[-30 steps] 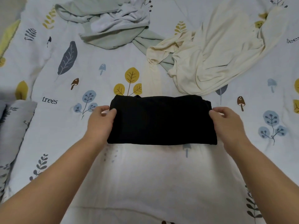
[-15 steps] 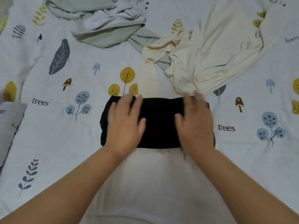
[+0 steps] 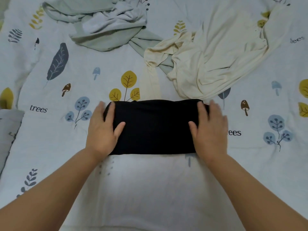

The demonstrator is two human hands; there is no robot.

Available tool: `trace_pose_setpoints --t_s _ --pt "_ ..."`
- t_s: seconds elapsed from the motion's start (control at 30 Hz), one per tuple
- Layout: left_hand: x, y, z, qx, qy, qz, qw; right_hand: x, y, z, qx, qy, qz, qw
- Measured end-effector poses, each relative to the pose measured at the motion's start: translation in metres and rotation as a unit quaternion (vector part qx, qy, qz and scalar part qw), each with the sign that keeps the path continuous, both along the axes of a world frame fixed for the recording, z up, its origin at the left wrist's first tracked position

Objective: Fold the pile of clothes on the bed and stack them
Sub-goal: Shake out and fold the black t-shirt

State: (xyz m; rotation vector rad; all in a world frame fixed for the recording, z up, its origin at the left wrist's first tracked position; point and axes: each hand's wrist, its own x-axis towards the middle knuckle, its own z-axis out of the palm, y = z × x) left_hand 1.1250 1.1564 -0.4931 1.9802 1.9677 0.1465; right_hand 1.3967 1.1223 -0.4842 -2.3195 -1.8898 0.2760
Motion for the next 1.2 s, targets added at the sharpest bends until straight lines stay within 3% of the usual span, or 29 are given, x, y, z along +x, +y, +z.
trace_pose_setpoints --t_s 0.1,0.23,0.33,0.4,0.53,0.63,0.87,1.2 --pt "0.008 -0.002 0.009 -0.029 -0.078 0.151 0.985 0.006 -0.001 0.014 -0.010 0.152 -0.184 0.971" --pt "0.019 0.001 0.015 -0.091 -0.196 0.179 0.960 0.004 0.005 0.019 -0.109 0.244 -0.218 0.939" --pt "0.023 0.005 0.019 -0.119 -0.215 0.166 0.955 0.004 0.016 0.023 -0.141 0.289 -0.236 0.917" --pt "0.025 0.005 0.023 -0.147 -0.261 0.168 0.939 0.004 0.018 0.026 -0.149 0.308 -0.230 0.911" --pt "0.023 -0.002 0.039 -0.189 -0.384 0.230 0.874 0.005 0.010 0.034 -0.112 0.343 -0.207 0.909" --pt "0.021 -0.017 0.057 -0.193 -0.426 0.257 0.846 0.008 -0.003 0.050 -0.093 0.369 -0.195 0.904" --pt "0.014 -0.051 0.125 -0.173 -0.472 0.254 0.827 0.005 -0.029 0.122 -0.064 0.408 -0.159 0.897" --pt "-0.013 -0.110 0.283 -0.069 -0.532 0.258 0.803 -0.017 -0.046 0.279 -0.026 0.441 -0.065 0.895"
